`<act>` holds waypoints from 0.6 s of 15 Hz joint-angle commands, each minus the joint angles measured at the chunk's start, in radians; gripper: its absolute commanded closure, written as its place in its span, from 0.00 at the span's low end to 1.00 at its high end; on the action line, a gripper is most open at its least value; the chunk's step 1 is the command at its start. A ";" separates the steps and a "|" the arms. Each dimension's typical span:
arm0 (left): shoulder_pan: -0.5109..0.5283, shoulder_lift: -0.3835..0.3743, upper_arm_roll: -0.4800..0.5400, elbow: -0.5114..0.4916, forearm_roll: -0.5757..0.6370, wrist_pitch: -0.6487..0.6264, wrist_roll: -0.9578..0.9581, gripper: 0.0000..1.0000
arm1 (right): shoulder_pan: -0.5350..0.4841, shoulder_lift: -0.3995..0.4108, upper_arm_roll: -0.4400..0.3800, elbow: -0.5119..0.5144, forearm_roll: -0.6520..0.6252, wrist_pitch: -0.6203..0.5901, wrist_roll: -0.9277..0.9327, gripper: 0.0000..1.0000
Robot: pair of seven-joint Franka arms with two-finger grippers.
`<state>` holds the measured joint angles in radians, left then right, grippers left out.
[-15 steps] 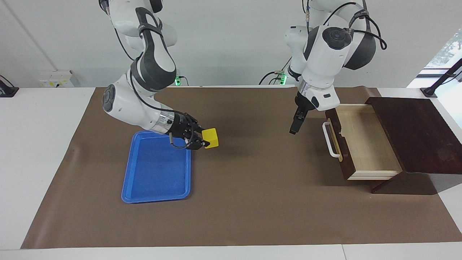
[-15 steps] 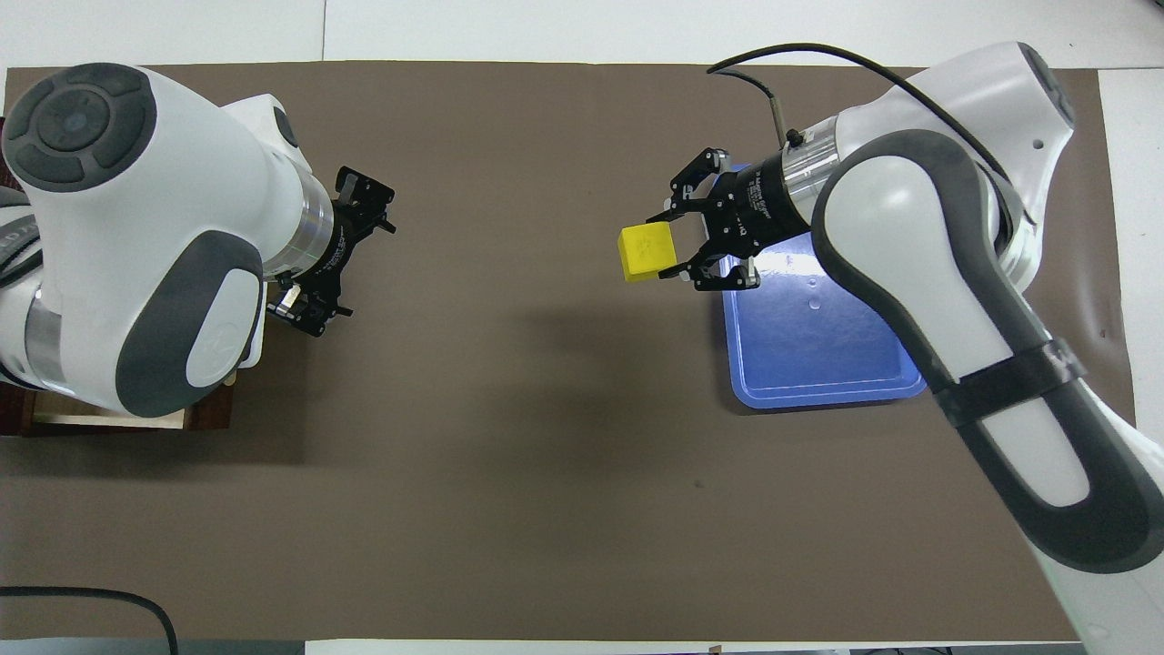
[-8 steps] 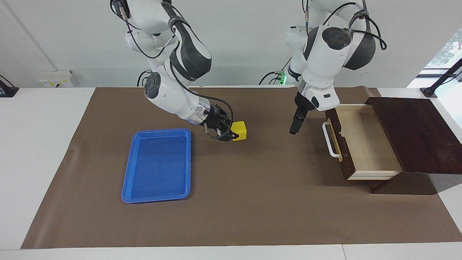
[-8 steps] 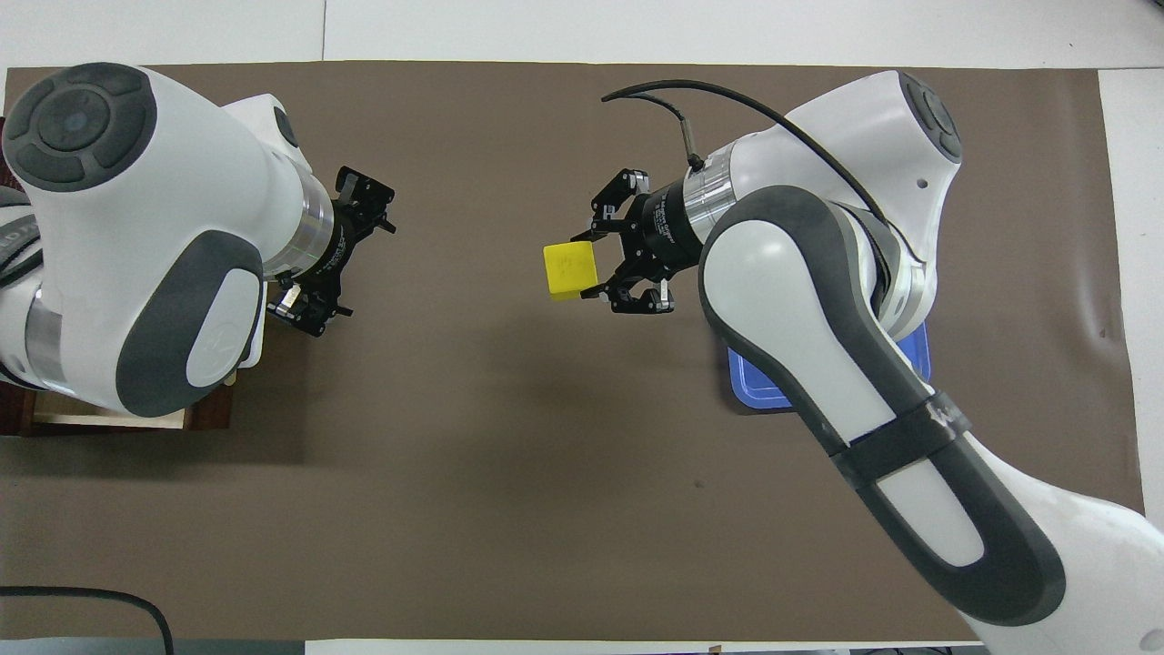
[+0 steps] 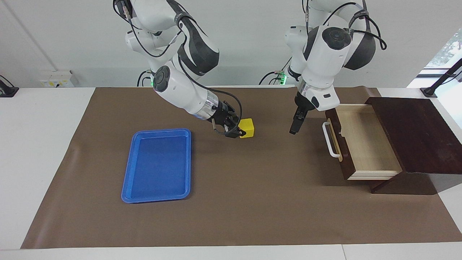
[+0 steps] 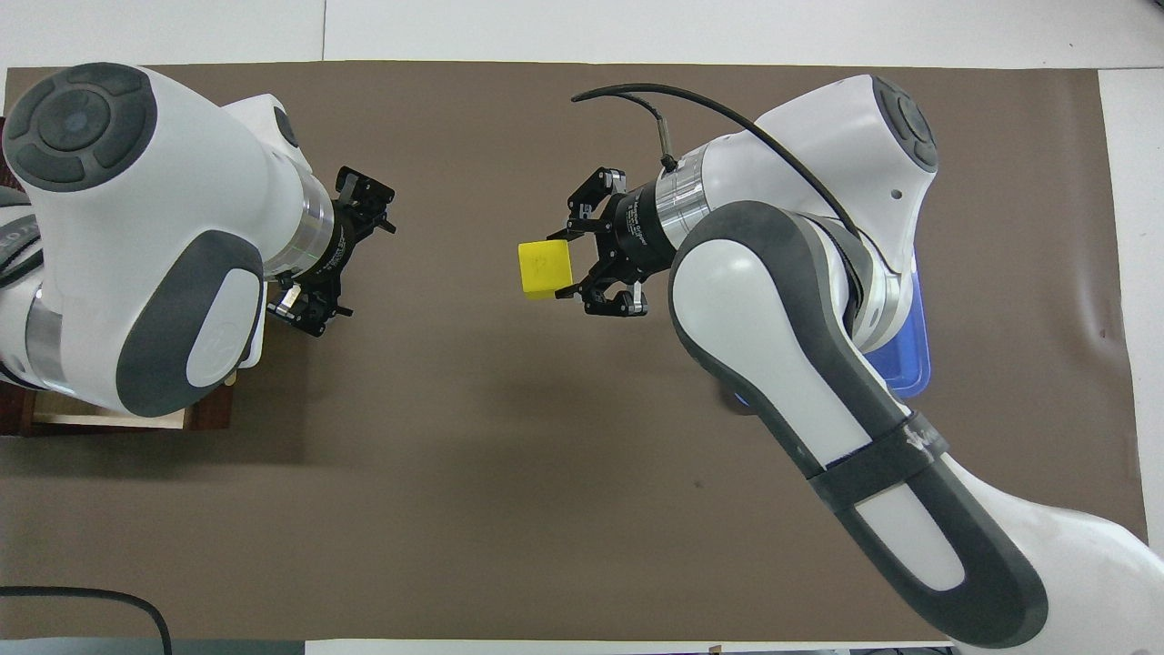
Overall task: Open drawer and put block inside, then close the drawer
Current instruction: 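Lift the block with the right gripper toward the left gripper, then grasp the block with the left gripper while the right gripper holds it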
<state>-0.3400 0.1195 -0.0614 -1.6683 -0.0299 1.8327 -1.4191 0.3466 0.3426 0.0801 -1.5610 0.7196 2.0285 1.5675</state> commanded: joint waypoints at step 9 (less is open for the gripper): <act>-0.182 0.124 0.022 0.185 0.027 0.028 -0.559 0.00 | -0.015 0.009 0.006 0.025 -0.019 -0.007 0.023 1.00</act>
<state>-0.5294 0.2238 -0.0487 -1.5111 0.0096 1.8146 -1.7799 0.3443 0.3427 0.0772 -1.5568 0.7196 2.0285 1.5675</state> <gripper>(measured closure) 0.000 0.449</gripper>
